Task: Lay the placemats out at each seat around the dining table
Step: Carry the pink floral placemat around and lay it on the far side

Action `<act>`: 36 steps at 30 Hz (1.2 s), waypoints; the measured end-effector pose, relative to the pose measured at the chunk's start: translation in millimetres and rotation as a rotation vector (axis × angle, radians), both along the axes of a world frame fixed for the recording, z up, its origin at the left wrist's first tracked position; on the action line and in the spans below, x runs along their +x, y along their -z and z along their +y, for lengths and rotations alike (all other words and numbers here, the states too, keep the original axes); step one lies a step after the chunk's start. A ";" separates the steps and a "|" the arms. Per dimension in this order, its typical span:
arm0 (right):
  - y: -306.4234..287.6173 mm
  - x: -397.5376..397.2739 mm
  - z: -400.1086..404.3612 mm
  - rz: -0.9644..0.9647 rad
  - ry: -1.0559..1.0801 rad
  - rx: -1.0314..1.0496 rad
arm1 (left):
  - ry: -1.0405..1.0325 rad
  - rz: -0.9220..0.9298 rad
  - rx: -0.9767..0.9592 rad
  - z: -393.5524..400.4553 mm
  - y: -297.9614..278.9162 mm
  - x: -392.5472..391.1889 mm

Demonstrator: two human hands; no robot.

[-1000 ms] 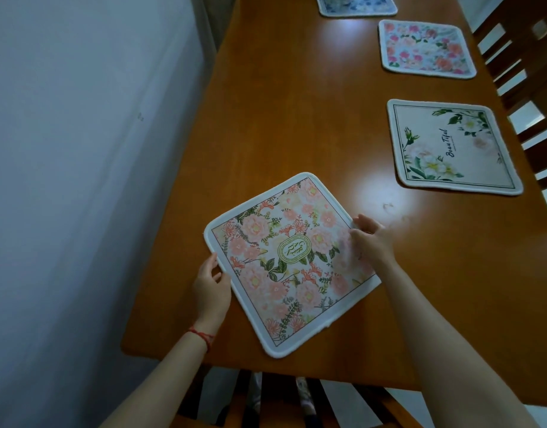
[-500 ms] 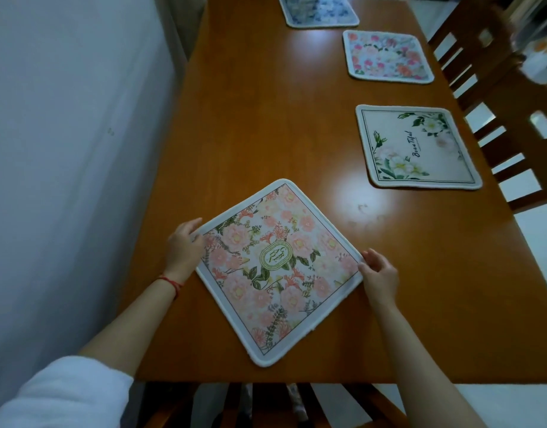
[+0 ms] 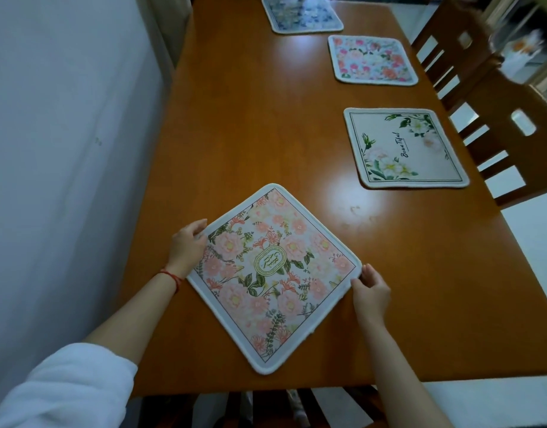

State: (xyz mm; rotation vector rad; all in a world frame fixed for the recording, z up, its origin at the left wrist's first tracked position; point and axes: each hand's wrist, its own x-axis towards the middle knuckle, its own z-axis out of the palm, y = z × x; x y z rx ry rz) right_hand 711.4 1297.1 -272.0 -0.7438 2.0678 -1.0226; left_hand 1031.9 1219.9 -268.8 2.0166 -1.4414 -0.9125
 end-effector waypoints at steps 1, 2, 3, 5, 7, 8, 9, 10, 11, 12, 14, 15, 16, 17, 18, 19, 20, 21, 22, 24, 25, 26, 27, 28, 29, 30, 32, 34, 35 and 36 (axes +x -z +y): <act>0.4 0.1 -3.2 0.001 -0.004 0.001 | -0.011 0.007 -0.002 2.6 0.6 1.4; 0.4 0.2 -6.3 0.005 -0.011 0.001 | -0.019 0.014 0.001 6.4 1.7 3.1; 0.0 0.4 -10.0 0.008 -0.020 -0.003 | -0.028 0.023 0.010 10.4 3.5 5.1; -2.0 2.2 -19.7 0.011 -0.043 -0.015 | -0.051 0.040 0.026 20.2 7.7 8.7; -4.8 5.4 -30.1 0.009 -0.068 -0.020 | -0.082 0.047 0.045 32.8 10.1 9.9; -5.7 6.7 -35.6 0.009 -0.083 -0.022 | -0.098 0.057 0.053 39.1 10.8 9.6; -6.2 7.9 -41.0 0.009 -0.102 -0.024 | -0.117 0.069 0.057 45.0 11.0 9.1; -6.8 9.2 -46.4 0.008 -0.121 -0.027 | -0.142 0.083 0.060 51.2 10.7 8.4; -6.8 9.8 -51.5 0.002 -0.139 -0.031 | -0.170 0.094 0.062 57.1 9.7 7.7; -6.9 10.6 -56.5 -0.007 -0.153 -0.036 | -0.193 0.103 0.064 63.0 8.9 6.6; -7.8 12.1 -64.9 -0.044 -0.180 -0.041 | -0.223 0.124 0.068 74.8 9.7 5.3; -8.0 12.8 -68.6 -0.065 -0.194 -0.041 | -0.237 0.137 0.069 80.4 10.6 4.5; -8.8 13.7 -71.6 -0.086 -0.207 -0.041 | -0.256 0.143 0.068 85.5 11.7 3.8; -9.5 14.4 -74.1 -0.104 -0.219 -0.040 | -0.279 0.145 0.067 89.9 12.7 3.0; -10.4 14.7 -75.9 -0.113 -0.228 -0.040 | -0.301 0.147 0.069 94.4 13.2 1.5; -11.4 15.0 -77.2 -0.117 -0.237 -0.041 | -0.320 0.150 0.070 98.2 13.4 -0.4; -12.3 15.0 -77.8 -0.117 -0.244 -0.043 | -0.330 0.152 0.072 102.0 13.7 -2.7; -12.2 14.2 -76.9 -0.116 -0.248 -0.044 | -0.336 0.160 0.074 105.3 12.8 -5.7; -12.9 13.8 -74.5 -0.111 -0.252 -0.046 | -0.343 0.172 0.076 107.7 11.7 -7.7; -13.7 13.0 -65.1 -0.091 -0.243 -0.047 | -0.355 0.204 0.078 108.0 8.6 -9.2; -13.7 13.1 -58.6 -0.080 -0.230 -0.046 | -0.359 0.217 0.078 105.3 6.7 -9.2; -12.7 13.4 -51.4 -0.070 -0.218 -0.041 | -0.361 0.229 0.077 101.1 4.2 -8.4; -12.2 14.3 -43.5 -0.062 -0.206 -0.039 | -0.357 0.243 0.076 95.6 1.7 -7.4; -11.2 15.4 -35.7 -0.051 -0.200 -0.035 | -0.344 0.259 0.077 89.6 -0.5 -6.4; -9.7 16.9 -28.6 -0.042 -0.198 -0.032 | -0.327 0.275 0.079 83.7 -2.6 -5.9; -7.9 18.3 -22.0 -0.039 -0.196 -0.025 | -0.315 0.287 0.084 78.8 -4.2 -5.7; -4.3 20.7 -12.3 -0.038 -0.193 -0.011 | -0.307 0.299 0.089 72.6 -5.6 -7.7; -2.8 21.6 -8.3 -0.022 -0.207 -0.010 | -0.315 0.300 0.089 72.8 -5.7 -11.7; -3.6 21.0 -8.4 -0.019 -0.215 -0.011 | -0.321 0.299 0.085 75.0 -6.4 -14.3; -3.3 19.5 -9.8 -0.013 -0.226 -0.011 | -0.330 0.300 0.083 78.0 -6.7 -16.9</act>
